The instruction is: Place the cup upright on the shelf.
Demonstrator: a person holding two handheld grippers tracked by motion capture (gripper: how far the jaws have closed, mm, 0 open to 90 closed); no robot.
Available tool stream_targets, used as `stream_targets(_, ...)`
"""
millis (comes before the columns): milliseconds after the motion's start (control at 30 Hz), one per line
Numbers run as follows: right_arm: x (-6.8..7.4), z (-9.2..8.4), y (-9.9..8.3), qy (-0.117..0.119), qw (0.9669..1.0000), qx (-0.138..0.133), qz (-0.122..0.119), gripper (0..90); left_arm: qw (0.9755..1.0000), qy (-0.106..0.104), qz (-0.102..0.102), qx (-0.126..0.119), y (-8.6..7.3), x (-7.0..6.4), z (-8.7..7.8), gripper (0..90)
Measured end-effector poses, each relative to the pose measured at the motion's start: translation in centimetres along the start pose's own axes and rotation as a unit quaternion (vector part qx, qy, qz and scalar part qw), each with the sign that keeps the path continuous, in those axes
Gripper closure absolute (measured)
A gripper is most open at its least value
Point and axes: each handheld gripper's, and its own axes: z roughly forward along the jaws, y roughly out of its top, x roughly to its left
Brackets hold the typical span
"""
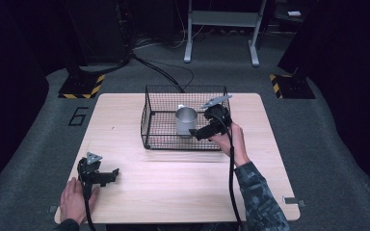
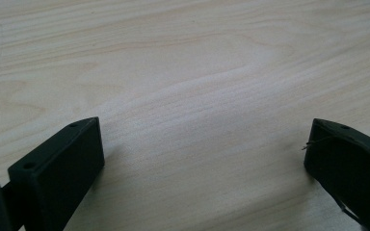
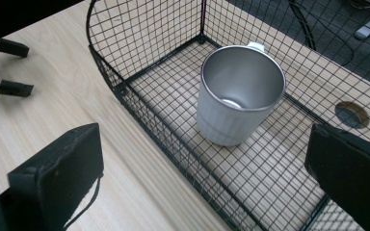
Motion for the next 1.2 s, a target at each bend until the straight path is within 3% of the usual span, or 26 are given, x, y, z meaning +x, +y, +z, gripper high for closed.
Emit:
stream_targets(100,0.4,-1.2,-1.2,-0.006,0.9999,-0.003,-0.007,0.0,1.0000,0.000,0.000,0.000,0.0,0.0,0.0,0.3)
stream_targets(367,0.5,-3.8,-4.8,-0.029,0.9994,-0.015,0.005,0.0,1.0000,0.000,0.001,0.002,0.0,0.0,0.0,0.3)
stream_targets(600,0.1,-4.9,-8.3,-0.050,0.9982,-0.014,0.029,0.0,1.0000,0.000,0.000,0.001,0.0,0.0,0.0,0.3)
stream_targets(733,-0.5,-5.5,-11.4,-0.068,0.9964,-0.014,0.050,0.0,1.0000,0.000,0.000,0.001,0.0,0.0,0.0,0.3)
stream_targets(967,-1.7,-5.9,-15.5,-0.098,0.9919,-0.005,0.080,0.0,1.0000,0.000,0.000,0.001,0.0,0.0,0.0,0.3)
stream_targets(1200,-2.8,-5.2,-20.9,-0.131,0.9825,0.008,0.132,0.0,1.0000,0.000,0.000,0.001,0.0,0.0,0.0,0.3)
